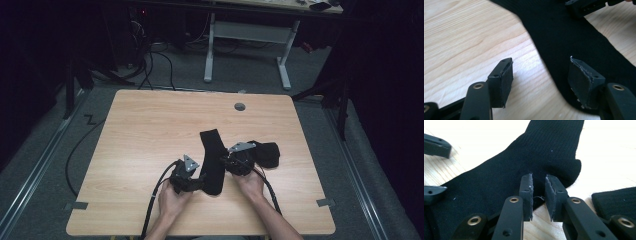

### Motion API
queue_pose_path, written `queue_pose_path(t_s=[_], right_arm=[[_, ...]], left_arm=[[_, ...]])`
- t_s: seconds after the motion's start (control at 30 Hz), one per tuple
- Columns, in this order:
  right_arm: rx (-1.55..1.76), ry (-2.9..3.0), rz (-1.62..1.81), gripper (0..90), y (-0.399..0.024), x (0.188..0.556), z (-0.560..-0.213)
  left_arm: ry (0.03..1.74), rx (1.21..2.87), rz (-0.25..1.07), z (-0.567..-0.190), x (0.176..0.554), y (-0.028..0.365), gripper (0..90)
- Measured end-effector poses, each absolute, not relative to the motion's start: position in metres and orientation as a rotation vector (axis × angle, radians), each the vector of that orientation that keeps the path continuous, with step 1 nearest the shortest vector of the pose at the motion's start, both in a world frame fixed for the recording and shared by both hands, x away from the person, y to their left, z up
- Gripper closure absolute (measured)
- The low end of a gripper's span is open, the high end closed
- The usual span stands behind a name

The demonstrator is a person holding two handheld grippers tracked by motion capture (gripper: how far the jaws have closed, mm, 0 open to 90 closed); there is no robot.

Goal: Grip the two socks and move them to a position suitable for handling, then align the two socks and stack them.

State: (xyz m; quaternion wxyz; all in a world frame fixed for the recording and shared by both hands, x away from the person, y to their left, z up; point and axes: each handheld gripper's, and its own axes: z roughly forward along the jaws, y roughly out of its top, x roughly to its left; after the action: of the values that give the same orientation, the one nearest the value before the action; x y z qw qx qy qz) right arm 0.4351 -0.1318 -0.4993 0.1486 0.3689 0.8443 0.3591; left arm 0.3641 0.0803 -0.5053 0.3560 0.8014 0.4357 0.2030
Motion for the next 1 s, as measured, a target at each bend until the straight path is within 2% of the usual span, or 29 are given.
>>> queue_pose_path(t_s=[0.23,0.5,0.8,0.83,0.9,1.0], right_arm=[[1.062,2.387,1.065,70.6,-0.125,0.437,-0.491],[1.107,2.391,0.976,68.6,-0.12,0.464,-0.497],[1.115,2.356,1.033,64.5,-0.122,0.459,-0.493],[1.105,2.347,1.064,63.6,-0.123,0.456,-0.488],[1.081,2.339,1.079,62.9,-0.125,0.455,-0.484],[1.086,2.32,1.092,62.5,-0.129,0.45,-0.478]], left_arm=[[1.12,2.035,0.53,-0.51,0.357,0.087,36.9],[1.125,2.033,0.532,-0.51,0.357,0.089,34.0],[1.126,2.031,0.528,-0.51,0.36,0.089,33.1],[1.128,2.02,0.518,-0.51,0.36,0.091,33.6],[1.123,2.016,0.523,-0.509,0.361,0.093,40.5],[1.131,1.989,0.53,-0.506,0.359,0.099,42.0]])
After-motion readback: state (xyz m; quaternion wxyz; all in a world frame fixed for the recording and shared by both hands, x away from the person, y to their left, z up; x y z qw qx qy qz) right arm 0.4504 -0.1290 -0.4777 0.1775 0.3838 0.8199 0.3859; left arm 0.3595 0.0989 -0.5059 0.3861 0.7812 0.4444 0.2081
